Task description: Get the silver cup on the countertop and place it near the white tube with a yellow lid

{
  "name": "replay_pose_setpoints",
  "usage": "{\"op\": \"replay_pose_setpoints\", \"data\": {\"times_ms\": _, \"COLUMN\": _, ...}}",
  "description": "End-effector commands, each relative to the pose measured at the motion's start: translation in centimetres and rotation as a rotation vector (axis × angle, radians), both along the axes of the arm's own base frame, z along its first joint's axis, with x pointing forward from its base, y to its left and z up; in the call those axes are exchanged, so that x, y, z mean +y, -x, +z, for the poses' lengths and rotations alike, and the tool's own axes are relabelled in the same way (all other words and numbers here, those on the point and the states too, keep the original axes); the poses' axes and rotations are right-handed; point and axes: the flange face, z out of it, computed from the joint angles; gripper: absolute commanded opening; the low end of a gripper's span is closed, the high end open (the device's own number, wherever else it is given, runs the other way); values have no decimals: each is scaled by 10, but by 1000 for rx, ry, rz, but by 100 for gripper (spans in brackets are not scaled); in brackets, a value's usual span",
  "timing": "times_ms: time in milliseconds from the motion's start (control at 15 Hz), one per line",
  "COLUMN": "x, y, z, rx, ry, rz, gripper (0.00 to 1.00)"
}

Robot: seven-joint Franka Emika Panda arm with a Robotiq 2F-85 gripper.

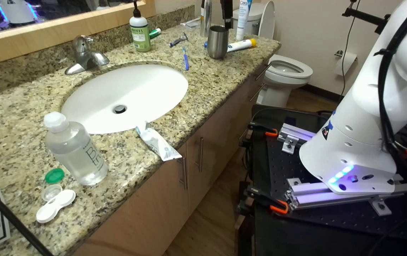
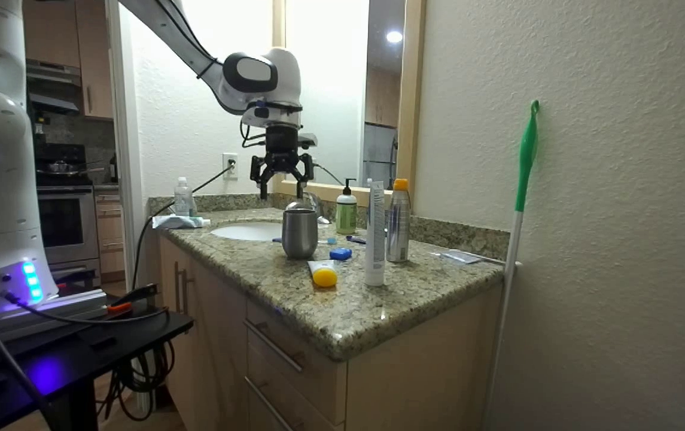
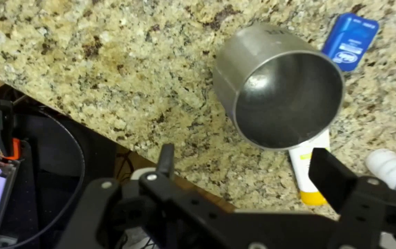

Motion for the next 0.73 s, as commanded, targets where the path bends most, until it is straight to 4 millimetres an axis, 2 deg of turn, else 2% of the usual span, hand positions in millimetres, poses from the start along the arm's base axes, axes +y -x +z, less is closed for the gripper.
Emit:
{"op": "replay_pose_setpoints", "data": {"times_ms": 0, "x": 39, "y": 31, "z": 50, "rx": -75, "ry": 81, "rz": 172, "gripper": 100}}
{"op": "replay_pose_setpoints", "data": {"times_ms": 133, "x": 57, "y": 50, "z": 73, "rx": -85, "ry": 146, "rz": 260, "gripper": 100}}
{"op": "replay_pose_setpoints", "data": {"times_ms": 333, "x": 97, "y": 73, "z": 97, "rx": -98, "ry": 217, "rz": 399, "gripper": 100}}
{"op": "replay_pose_setpoints", "data": {"times_ms": 400, "x": 69, "y": 50, "z": 92, "rx": -70, "ry": 173, "rz": 313, "gripper": 100}}
{"op": "replay_pose_setpoints", "data": {"times_ms": 533, "x": 78, "y": 57, "z": 103, "rx": -93, "ry": 187, "rz": 322, "gripper": 100}}
{"op": "replay_pose_setpoints", "data": {"times_ms": 667, "x": 76, "y": 54, "z": 99, "rx": -82, "ry": 183, "rz": 319, "gripper": 100}}
